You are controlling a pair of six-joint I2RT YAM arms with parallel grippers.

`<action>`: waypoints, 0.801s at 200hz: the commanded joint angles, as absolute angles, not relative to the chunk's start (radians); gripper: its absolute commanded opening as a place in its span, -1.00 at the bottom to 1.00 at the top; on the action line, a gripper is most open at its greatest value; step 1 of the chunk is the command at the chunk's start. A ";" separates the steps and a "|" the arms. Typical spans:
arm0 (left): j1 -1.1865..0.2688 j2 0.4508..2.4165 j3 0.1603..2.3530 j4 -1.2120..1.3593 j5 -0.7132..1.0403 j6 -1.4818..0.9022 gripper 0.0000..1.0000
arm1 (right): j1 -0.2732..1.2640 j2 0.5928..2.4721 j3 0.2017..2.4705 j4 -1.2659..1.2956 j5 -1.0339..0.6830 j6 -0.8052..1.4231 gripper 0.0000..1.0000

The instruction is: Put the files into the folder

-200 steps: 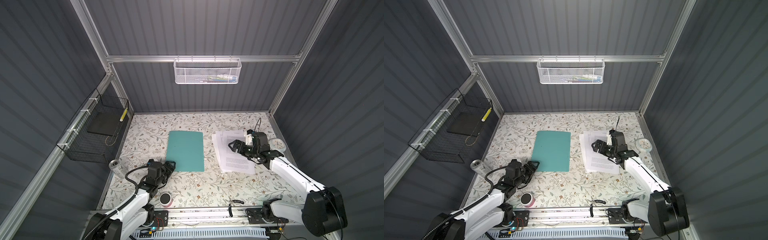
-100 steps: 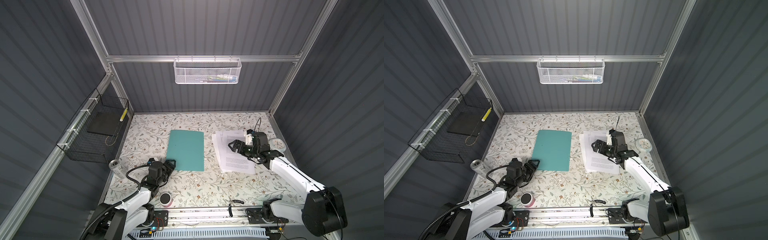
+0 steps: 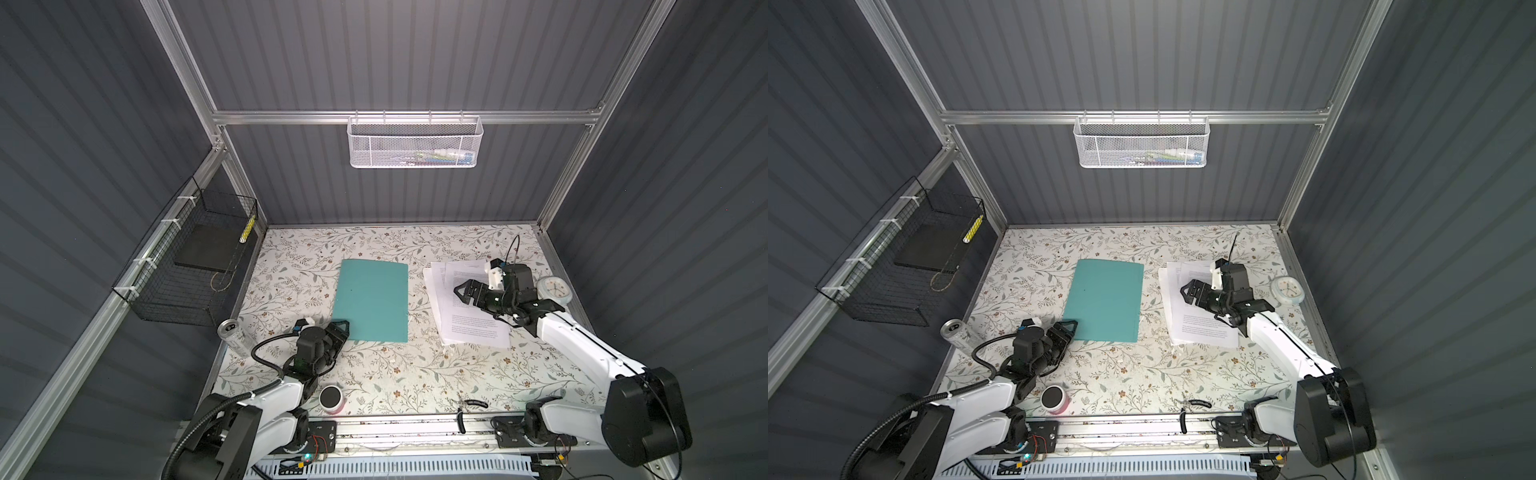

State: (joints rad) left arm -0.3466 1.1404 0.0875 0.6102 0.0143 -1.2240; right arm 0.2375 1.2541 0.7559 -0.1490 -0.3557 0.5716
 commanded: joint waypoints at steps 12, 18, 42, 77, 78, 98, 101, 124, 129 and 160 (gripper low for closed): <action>-0.350 1.204 0.079 0.730 0.010 -1.239 0.37 | 0.241 1.252 0.738 -0.135 -0.383 0.555 0.88; -0.349 1.212 0.082 0.744 0.008 -1.241 0.36 | 0.241 1.252 0.736 -0.134 -0.383 0.554 0.88; -0.350 1.241 0.092 0.776 0.006 -1.245 0.29 | 0.241 1.252 0.738 -0.132 -0.382 0.552 0.88; -0.350 1.294 0.097 0.808 0.001 -1.280 0.17 | 0.241 1.259 0.738 -0.128 -0.389 0.547 0.87; -0.349 1.295 0.098 0.809 0.002 -1.281 0.17 | 0.241 1.259 0.738 -0.128 -0.390 0.546 0.87; -0.350 1.354 0.097 0.860 0.010 -1.298 0.13 | 0.241 1.263 0.739 -0.124 -0.396 0.545 0.87; -0.350 1.364 0.097 0.871 0.013 -1.300 0.12 | 0.241 1.264 0.738 -0.123 -0.396 0.544 0.87; -0.350 1.443 0.101 0.941 0.019 -1.316 0.00 | 0.241 1.266 0.739 -0.122 -0.404 0.545 0.87; -0.349 1.460 0.104 0.961 0.020 -1.320 -0.03 | 0.241 1.266 0.739 -0.122 -0.407 0.545 0.87; -0.350 1.583 0.109 1.085 0.032 -1.342 -0.28 | 0.242 1.260 0.737 -0.128 -0.414 0.543 0.87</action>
State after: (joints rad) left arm -0.3462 1.5009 0.1020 1.0042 0.0196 -1.3182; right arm 0.2375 1.2568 0.7464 -0.1284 -0.3981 0.5564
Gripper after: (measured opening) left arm 0.377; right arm 0.934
